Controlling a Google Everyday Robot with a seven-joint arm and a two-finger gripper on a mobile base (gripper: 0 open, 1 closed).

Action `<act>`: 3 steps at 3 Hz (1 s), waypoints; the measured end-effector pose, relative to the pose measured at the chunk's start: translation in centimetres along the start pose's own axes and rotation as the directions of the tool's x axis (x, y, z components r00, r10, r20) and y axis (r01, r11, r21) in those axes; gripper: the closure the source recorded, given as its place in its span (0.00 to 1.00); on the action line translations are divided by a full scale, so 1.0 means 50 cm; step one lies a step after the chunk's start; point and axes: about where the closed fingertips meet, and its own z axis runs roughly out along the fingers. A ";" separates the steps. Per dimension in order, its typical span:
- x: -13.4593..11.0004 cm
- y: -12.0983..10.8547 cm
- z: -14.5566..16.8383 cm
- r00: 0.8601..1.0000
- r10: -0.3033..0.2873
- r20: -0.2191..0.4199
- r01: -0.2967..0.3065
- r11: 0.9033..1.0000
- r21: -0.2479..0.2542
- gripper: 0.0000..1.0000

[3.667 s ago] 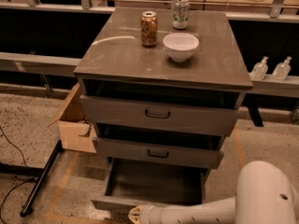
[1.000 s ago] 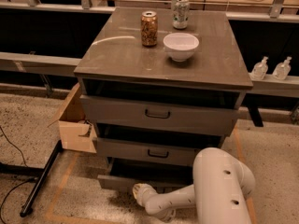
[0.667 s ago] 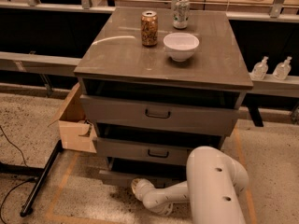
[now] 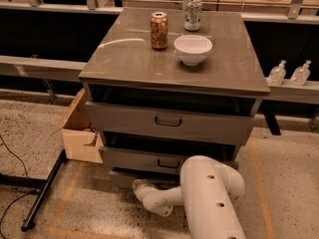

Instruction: Close bottom drawer

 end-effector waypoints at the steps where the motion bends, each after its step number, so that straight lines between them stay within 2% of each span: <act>1: 0.001 -0.005 0.001 1.000 -0.003 -0.001 0.003 1.000 0.005 1.00; 3: 0.007 -0.012 -0.004 0.999 -0.035 -0.007 0.035 0.999 0.021 1.00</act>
Offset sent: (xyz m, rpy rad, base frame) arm 0.0069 -0.0122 0.0055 -0.0384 -0.0380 -0.0003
